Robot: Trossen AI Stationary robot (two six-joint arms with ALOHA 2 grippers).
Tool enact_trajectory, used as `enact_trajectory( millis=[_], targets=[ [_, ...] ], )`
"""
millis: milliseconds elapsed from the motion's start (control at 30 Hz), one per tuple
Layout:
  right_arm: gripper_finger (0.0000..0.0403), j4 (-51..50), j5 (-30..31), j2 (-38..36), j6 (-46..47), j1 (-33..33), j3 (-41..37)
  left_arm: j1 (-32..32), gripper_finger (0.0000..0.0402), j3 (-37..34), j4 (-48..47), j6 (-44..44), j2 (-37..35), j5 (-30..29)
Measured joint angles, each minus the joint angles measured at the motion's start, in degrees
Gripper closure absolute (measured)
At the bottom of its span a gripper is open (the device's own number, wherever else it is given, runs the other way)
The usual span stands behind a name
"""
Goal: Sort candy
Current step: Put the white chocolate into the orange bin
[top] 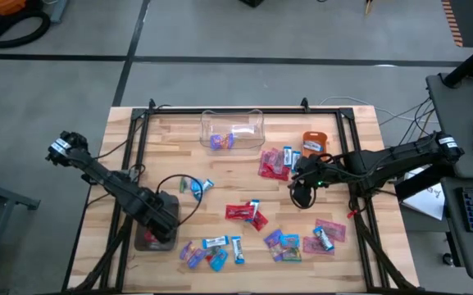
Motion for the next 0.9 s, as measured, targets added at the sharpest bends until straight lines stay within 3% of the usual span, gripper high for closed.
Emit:
enact_trajectory(
  millis=[100, 300, 400, 567, 900],
  targets=[
    [0.0236, 0.1, -3.8, 0.0, 1.6, 0.0, 0.0, 0.0, 0.0216, 2.8, 0.4, 3.1, 0.0, -4.1],
    [0.0236, 1.5, -9.2, 0.0, 6.7, 3.2, 0.0, 1.0, 0.0219, 7.5, 5.6, 14.4, 0.0, -23.7],
    [0.0236, 1.4, -9.9, 0.0, 10.7, 5.9, 0.0, 3.3, 0.0224, 7.2, 11.9, 22.5, 0.0, -28.8],
    [0.0236, 1.2, -10.2, 0.0, 16.8, 11.0, 0.0, 9.8, 0.0226, 3.8, 22.3, 34.3, 0.0, -29.9],
    [0.0236, 0.8, -10.1, 0.0, 25.6, 16.8, 0.0, 21.3, 0.0204, -3.5, 33.6, 48.6, 0.2, -30.1]
  ],
)
